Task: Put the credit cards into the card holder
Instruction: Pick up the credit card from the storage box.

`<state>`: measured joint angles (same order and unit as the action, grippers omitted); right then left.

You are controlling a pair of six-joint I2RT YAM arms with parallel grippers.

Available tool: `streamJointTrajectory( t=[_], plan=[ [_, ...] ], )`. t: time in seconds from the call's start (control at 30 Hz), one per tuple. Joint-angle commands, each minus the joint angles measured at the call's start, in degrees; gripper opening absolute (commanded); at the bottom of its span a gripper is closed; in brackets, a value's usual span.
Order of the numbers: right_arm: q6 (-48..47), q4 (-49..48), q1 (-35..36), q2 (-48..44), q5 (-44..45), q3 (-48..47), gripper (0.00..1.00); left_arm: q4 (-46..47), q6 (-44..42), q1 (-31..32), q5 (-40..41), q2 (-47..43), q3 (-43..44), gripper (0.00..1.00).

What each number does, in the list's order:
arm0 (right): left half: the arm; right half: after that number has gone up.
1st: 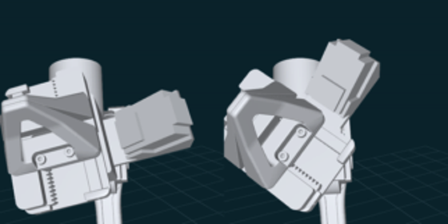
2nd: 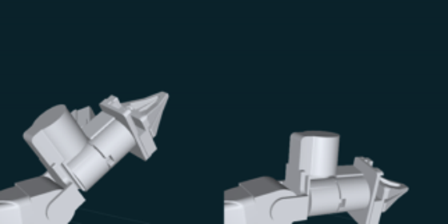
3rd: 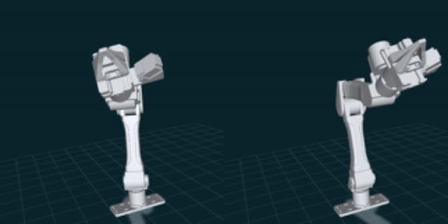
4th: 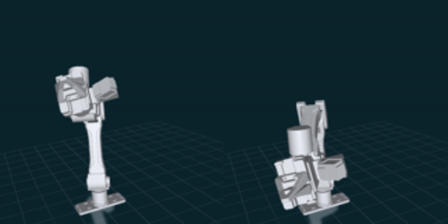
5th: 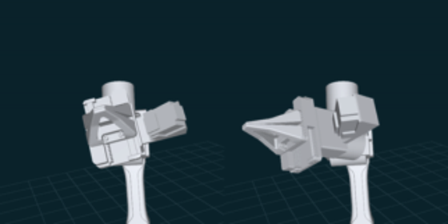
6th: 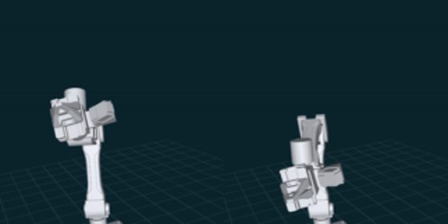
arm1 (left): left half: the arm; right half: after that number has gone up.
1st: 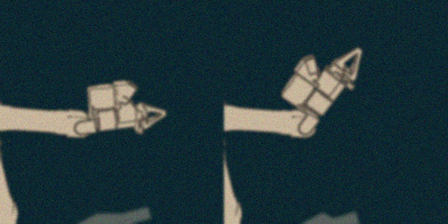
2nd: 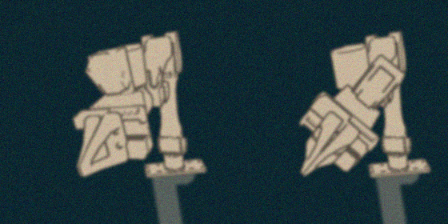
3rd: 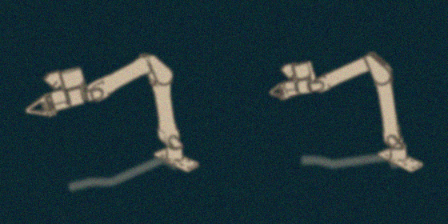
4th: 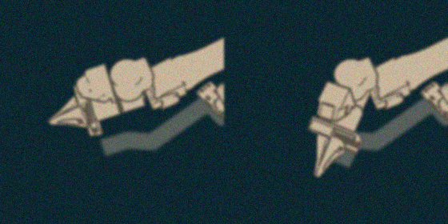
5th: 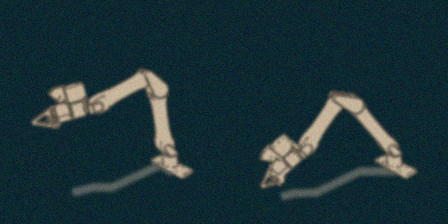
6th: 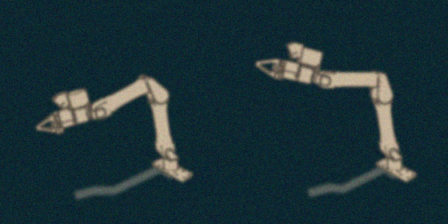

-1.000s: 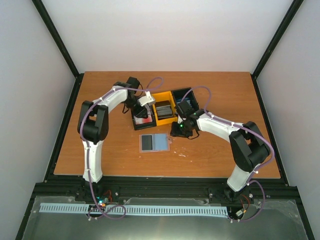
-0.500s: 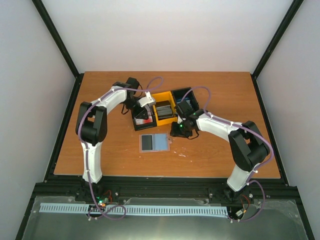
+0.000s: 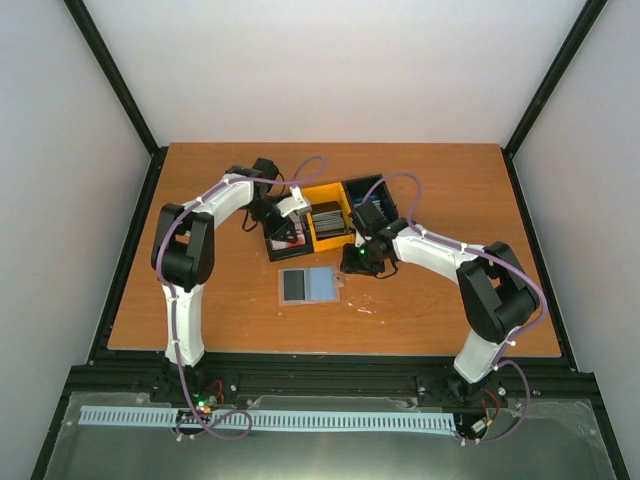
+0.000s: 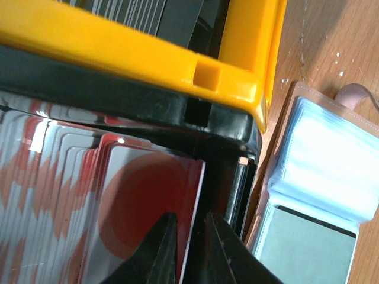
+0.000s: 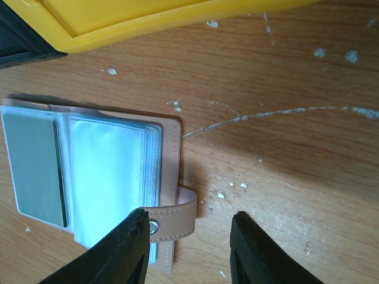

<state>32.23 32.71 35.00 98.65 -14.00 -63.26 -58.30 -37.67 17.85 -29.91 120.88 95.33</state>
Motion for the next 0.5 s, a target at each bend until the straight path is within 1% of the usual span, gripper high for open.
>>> streamJointTrajectory(
  t=[0.0, 0.17, 0.3, 0.47],
  plan=[
    [0.2, -0.43, -0.2, 0.19, 0.12, 0.36, 0.38, 0.55, -1.26, 0.0, 0.39, 0.22, -0.95, 0.14],
    [0.12, -0.01, -0.2, -0.6, 0.86, 0.04, 0.38, 0.75, -1.79, 0.0, 2.23, 0.29, -0.06, 0.02],
    [-0.21, 0.24, -0.21, -2.17, 1.72, -1.05, 0.38, -0.09, -3.06, -0.13, 2.88, -1.71, 3.04, 0.01],
    [-1.52, -0.23, -0.2, -4.45, 0.88, -2.95, 0.38, -2.53, -3.99, -1.28, -0.13, -6.01, 6.5, 0.01]
  ],
)
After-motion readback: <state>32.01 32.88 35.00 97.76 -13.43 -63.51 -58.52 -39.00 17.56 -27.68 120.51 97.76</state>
